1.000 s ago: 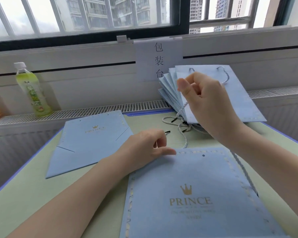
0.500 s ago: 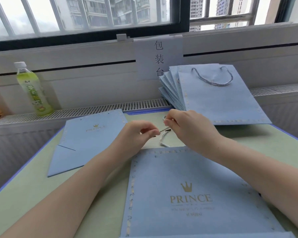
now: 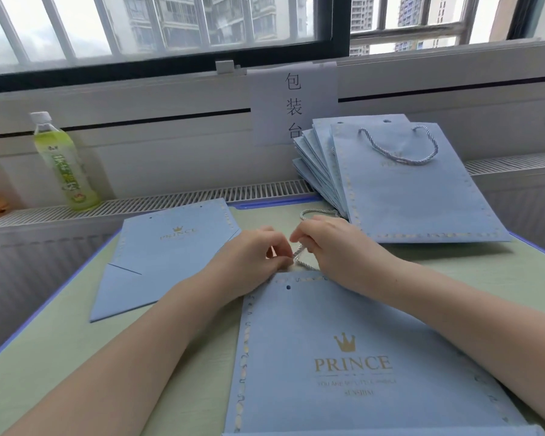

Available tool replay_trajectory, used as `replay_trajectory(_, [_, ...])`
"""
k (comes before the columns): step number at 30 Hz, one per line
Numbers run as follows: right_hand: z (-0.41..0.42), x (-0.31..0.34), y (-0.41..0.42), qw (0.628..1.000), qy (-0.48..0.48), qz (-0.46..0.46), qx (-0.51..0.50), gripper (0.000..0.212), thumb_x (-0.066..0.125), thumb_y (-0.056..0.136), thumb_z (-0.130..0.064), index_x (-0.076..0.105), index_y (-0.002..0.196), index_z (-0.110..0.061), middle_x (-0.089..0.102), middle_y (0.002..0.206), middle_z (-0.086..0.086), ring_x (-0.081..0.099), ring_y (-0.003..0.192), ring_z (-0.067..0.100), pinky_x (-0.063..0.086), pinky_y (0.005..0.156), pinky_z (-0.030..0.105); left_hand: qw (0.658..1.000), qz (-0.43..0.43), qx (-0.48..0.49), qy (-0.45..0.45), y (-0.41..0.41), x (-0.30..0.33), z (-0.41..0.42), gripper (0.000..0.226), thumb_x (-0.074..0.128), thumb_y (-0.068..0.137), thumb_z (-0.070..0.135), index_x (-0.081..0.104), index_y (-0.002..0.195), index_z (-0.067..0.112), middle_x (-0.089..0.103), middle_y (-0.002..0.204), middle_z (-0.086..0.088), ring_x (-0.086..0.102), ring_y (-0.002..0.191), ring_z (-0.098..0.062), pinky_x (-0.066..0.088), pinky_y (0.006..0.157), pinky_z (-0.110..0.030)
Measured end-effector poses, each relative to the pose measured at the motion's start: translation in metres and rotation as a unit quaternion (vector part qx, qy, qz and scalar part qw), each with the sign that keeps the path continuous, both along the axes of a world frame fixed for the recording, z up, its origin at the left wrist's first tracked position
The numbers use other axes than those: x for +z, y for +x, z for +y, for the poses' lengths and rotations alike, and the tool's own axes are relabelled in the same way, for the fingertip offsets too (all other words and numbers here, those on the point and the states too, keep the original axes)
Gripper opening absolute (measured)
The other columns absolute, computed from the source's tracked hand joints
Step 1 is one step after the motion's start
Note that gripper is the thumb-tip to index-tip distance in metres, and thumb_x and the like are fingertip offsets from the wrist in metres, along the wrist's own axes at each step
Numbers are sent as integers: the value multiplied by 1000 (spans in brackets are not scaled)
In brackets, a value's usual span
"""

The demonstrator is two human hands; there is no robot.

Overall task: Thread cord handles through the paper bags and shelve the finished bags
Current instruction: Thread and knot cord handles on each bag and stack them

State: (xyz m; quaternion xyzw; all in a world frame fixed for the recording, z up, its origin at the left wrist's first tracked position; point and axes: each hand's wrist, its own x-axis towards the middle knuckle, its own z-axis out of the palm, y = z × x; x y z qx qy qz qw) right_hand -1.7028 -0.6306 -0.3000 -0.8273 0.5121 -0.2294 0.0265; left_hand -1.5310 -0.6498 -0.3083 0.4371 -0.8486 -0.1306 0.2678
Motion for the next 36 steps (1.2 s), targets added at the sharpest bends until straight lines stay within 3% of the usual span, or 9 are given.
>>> replay_trajectory(5, [2, 11, -2, 990, -87, -106, -16, 38, 41, 89, 8, 59, 113, -16, 49, 97, -3, 52, 88, 18, 45, 76, 36, 999, 39, -1, 27, 0, 6, 3, 9, 57, 93, 20, 63, 87, 16, 60, 80, 9, 51, 69, 3, 36, 63, -11])
replay_trajectory(9, [4, 12, -1, 989, -87, -116, -2, 36, 41, 90, 8, 60, 110, -15, 53, 95, 0, 53, 85, 19, 46, 76, 37, 998, 61, -9, 28, -3, 6, 5, 20, 48, 97, 19, 63, 85, 15, 63, 77, 8, 54, 70, 0, 42, 69, -15])
replay_trajectory(13, [7, 12, 1, 989, -59, -134, 24, 19, 45, 99, -17, 60, 110, -14, 57, 96, -5, 54, 87, 14, 44, 77, 30, 996, 91, 3, 16, 0, 9, 5, 28, 50, 96, 24, 62, 71, 27, 59, 56, 16, 52, 58, -3, 41, 59, -17])
replay_trajectory(16, [12, 15, 1, 989, -33, -134, 50, 16, 50, 97, -20, 61, 105, -13, 60, 81, -8, 53, 76, 13, 43, 70, 28, 995, 99, -10, 27, -2, 12, 8, 24, 58, 92, 28, 67, 70, 23, 62, 59, 11, 54, 59, -8, 40, 57, -18])
replay_trajectory(20, [8, 16, 0, 995, -35, -78, 43, 16, 54, 93, -8, 70, 96, -9, 61, 82, -7, 56, 82, 15, 43, 75, 29, 995, -34, -8, 89, 3, 25, 11, 15, 67, 84, 34, 72, 81, 20, 66, 74, 4, 53, 65, -5, 42, 65, -24])
replay_trajectory(26, [9, 19, -2, 998, 8, -40, 54, 18, 55, 92, -7, 70, 98, -16, 69, 87, -4, 51, 70, 1, 37, 63, 8, 966, -169, 15, 197, 21, 42, 10, 17, 77, 73, 38, 64, 71, 29, 54, 61, 17, 47, 57, 0, 36, 60, -17])
replay_trajectory(29, [14, 19, 1, 999, 6, -10, 53, 12, 57, 91, -11, 67, 93, -16, 68, 83, -4, 53, 73, 8, 40, 65, 16, 959, -181, -3, 217, 17, 39, 12, 20, 75, 77, 35, 60, 73, 22, 52, 66, 10, 46, 62, -7, 38, 63, -25])
replay_trajectory(32, [18, 22, 4, 998, 9, 35, 52, 9, 56, 92, -18, 65, 92, -19, 68, 82, -4, 56, 79, 13, 45, 71, 27, 957, -181, -14, 227, 13, 39, 14, 20, 69, 84, 32, 55, 72, 22, 48, 65, 10, 41, 60, -6, 34, 61, -22])
replay_trajectory(36, [28, 31, 7, 993, 10, 100, 56, 16, 49, 96, -33, 61, 98, -22, 59, 97, -5, 51, 92, 15, 46, 79, 36, 969, -148, -3, 200, 16, 38, 11, 22, 62, 89, 32, 49, 73, 24, 47, 70, 8, 41, 63, -8, 34, 62, -22])
